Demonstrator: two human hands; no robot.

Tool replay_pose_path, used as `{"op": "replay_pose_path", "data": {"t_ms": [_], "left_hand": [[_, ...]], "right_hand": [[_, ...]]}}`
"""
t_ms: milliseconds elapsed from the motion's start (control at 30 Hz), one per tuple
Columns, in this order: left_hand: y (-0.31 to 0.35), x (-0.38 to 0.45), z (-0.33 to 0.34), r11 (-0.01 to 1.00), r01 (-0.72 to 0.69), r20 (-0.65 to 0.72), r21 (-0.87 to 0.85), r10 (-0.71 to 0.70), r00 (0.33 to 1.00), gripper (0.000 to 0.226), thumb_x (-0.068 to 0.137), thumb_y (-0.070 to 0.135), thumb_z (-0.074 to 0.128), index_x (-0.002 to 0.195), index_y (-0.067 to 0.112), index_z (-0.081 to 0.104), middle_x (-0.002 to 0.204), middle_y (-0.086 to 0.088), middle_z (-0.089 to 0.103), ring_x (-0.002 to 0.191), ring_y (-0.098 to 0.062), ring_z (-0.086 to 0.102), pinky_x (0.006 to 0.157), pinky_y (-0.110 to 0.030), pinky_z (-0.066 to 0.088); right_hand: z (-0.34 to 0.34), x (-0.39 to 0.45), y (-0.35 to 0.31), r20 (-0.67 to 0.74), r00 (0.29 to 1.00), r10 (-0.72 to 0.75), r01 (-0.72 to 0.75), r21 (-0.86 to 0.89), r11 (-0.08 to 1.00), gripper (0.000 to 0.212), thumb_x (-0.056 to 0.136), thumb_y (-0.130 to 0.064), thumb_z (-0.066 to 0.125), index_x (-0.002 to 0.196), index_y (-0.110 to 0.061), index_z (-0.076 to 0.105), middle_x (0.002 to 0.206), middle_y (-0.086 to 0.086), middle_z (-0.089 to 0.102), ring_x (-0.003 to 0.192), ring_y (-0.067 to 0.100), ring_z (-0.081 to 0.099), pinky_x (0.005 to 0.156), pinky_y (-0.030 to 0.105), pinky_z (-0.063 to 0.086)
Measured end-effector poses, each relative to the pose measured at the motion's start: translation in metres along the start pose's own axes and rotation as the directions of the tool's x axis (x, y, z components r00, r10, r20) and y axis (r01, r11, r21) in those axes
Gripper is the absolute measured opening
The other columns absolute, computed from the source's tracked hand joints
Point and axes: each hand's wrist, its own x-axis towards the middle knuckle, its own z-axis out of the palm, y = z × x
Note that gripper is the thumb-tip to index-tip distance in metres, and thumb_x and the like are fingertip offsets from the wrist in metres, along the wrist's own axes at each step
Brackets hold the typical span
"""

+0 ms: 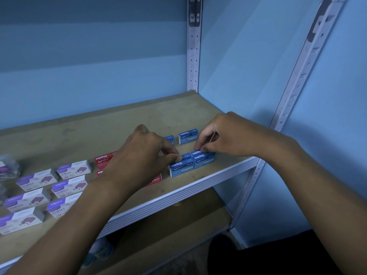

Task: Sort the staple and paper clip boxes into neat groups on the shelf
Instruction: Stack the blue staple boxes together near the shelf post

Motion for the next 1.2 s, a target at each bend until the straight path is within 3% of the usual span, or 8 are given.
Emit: {"op": "replay_pose_path", "data": {"t_ms": [100,200,367,567,700,867,1000,1200], "left_hand": [[-0.001,0.001,0.002,1.000,0.002,-0.008,-0.022,-0.002,1.000,0.034,0.080,0.062,0.056,0.097,0.041,0.076,0.091,0.022,0.071,0.094,-0.012,0.041,0.075,-0.034,0.044],[0.002,0.000,0.002,1.000,-0.003,0.004,-0.021,0.003,1.000,0.050,0.068,0.074,0.056,0.101,0.041,0.073,0.094,0.025,0.069,0.095,-0.009,0.039,0.075,-0.031,0.044],[0.007,0.000,0.005,1.000,-0.013,0.007,-0.010,0.013,1.000,0.040,0.067,0.065,0.070,0.100,0.042,0.073,0.092,0.024,0.069,0.091,-0.009,0.036,0.075,-0.033,0.046],[0.007,0.001,0.006,1.000,-0.015,-0.002,-0.017,0.015,1.000,0.044,0.065,0.067,0.068,0.099,0.039,0.074,0.089,0.024,0.068,0.095,-0.009,0.040,0.076,-0.033,0.047],[-0.005,0.007,0.002,0.999,-0.010,-0.092,-0.039,0.007,0.996,0.055,0.068,0.078,0.056,0.098,0.037,0.074,0.090,0.023,0.070,0.095,-0.012,0.053,0.081,-0.036,0.049],[-0.011,0.010,-0.003,0.978,0.088,-0.237,0.189,-0.042,0.971,0.036,0.083,0.053,0.064,0.111,0.033,0.071,0.107,0.013,0.071,0.101,-0.022,0.045,0.084,-0.037,0.043],[-0.016,0.016,-0.001,0.953,0.151,-0.212,0.261,-0.096,0.972,0.038,0.085,0.052,0.064,0.117,0.032,0.069,0.111,0.012,0.071,0.106,-0.023,0.043,0.088,-0.037,0.039],[-0.020,0.021,0.002,0.941,0.179,-0.168,0.287,-0.134,0.977,0.028,0.086,0.049,0.063,0.109,0.035,0.072,0.100,0.010,0.072,0.105,-0.023,0.042,0.086,-0.037,0.035]], "right_hand": [[-0.002,-0.001,-0.001,0.017,1.000,0.010,-0.011,0.018,1.000,0.010,0.085,-0.035,0.078,0.094,-0.036,0.081,0.078,-0.028,0.070,0.080,-0.011,0.064,0.071,0.009,0.043],[-0.002,-0.002,-0.002,0.083,0.996,0.018,-0.019,0.007,1.000,0.026,0.076,-0.040,0.084,0.101,-0.035,0.078,0.093,-0.023,0.073,0.083,-0.012,0.063,0.071,0.007,0.044],[0.001,0.000,-0.002,0.098,0.995,0.007,-0.004,-0.026,1.000,0.026,0.077,-0.030,0.086,0.102,-0.034,0.079,0.094,-0.020,0.074,0.082,-0.008,0.063,0.073,0.013,0.046],[0.001,0.000,-0.002,0.112,0.994,0.008,-0.005,-0.028,1.000,0.026,0.077,-0.036,0.084,0.103,-0.035,0.078,0.094,-0.022,0.073,0.080,-0.012,0.061,0.070,0.009,0.043],[-0.006,0.001,0.001,-0.013,0.999,0.038,-0.038,0.037,0.999,0.024,0.080,-0.042,0.081,0.103,-0.035,0.078,0.092,-0.020,0.073,0.084,-0.008,0.064,0.079,0.014,0.051],[0.002,0.022,0.014,-0.205,0.978,0.027,-0.023,0.023,0.999,0.025,0.086,-0.029,0.077,0.110,-0.035,0.075,0.100,-0.015,0.069,0.078,-0.012,0.058,0.076,0.008,0.041],[0.012,0.037,0.017,-0.188,0.982,-0.013,0.007,-0.034,0.999,0.032,0.088,-0.023,0.073,0.119,-0.033,0.072,0.104,-0.016,0.062,0.077,-0.016,0.050,0.078,0.004,0.037],[0.023,0.052,0.018,-0.184,0.982,-0.043,0.033,-0.054,0.998,0.026,0.088,-0.017,0.071,0.109,-0.030,0.078,0.103,-0.011,0.073,0.071,-0.015,0.052,0.072,0.000,0.035]]}}
